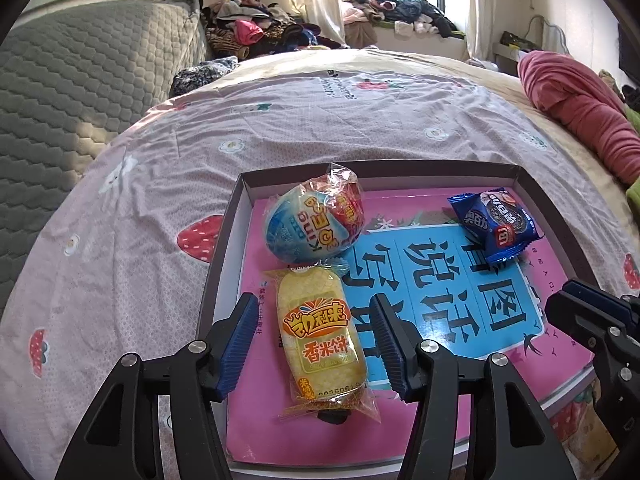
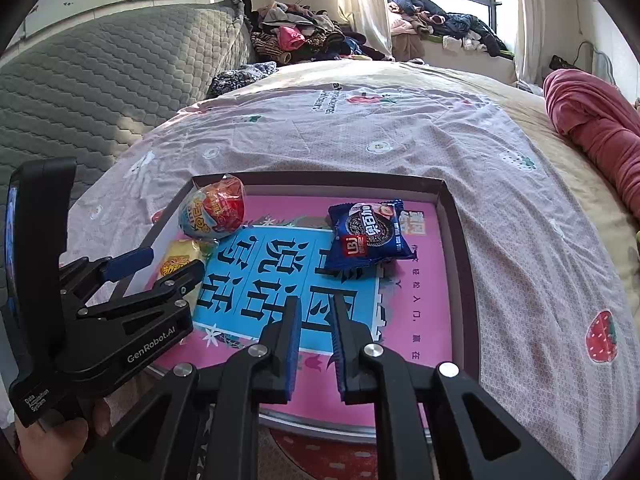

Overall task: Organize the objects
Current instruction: 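Lower the yellow bread packet into the tray and open the left gripper, then withdraw both grippers from the tray back toward the walnuts and green ring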

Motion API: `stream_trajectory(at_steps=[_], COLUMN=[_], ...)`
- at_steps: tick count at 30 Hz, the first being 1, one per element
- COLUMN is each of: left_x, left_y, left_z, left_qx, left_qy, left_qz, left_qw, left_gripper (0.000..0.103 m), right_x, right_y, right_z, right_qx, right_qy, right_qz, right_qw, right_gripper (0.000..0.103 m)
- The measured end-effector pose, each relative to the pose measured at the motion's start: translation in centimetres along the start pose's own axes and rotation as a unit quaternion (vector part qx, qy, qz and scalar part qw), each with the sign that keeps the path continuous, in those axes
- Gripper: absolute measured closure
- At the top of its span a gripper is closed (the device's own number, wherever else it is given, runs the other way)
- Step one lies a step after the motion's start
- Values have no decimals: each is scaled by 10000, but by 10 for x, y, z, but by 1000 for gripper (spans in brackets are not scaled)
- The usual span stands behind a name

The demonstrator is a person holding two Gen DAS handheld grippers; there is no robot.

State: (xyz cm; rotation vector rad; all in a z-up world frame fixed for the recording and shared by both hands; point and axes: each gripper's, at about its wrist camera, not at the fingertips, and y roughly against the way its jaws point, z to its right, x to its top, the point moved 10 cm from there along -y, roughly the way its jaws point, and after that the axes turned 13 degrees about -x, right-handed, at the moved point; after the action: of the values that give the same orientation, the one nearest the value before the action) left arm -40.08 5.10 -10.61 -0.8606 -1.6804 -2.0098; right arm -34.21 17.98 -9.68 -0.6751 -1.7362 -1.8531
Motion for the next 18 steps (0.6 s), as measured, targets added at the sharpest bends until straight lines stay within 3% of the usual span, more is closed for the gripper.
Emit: stream_trajectory(at_steps=[3,12,18], left_x=[1,9,7], left_y=[3,23,44], left_z=[-1,-8,-11], left_qx=[-26,17,42], left_qy=[3,83,136], left_qz=[8,133,116], left_qw=[10000,9999,9998], left_gripper=[32,22,20], right_x=[1,5,9], right_y=[3,18,43], right_z=[2,6,9], right_qx=[8,82,26], right_qy=[-38,-145,-126], right_qz=[18,77,236], right_qw=[10000,9998,9996], right_gripper=[83,70,51])
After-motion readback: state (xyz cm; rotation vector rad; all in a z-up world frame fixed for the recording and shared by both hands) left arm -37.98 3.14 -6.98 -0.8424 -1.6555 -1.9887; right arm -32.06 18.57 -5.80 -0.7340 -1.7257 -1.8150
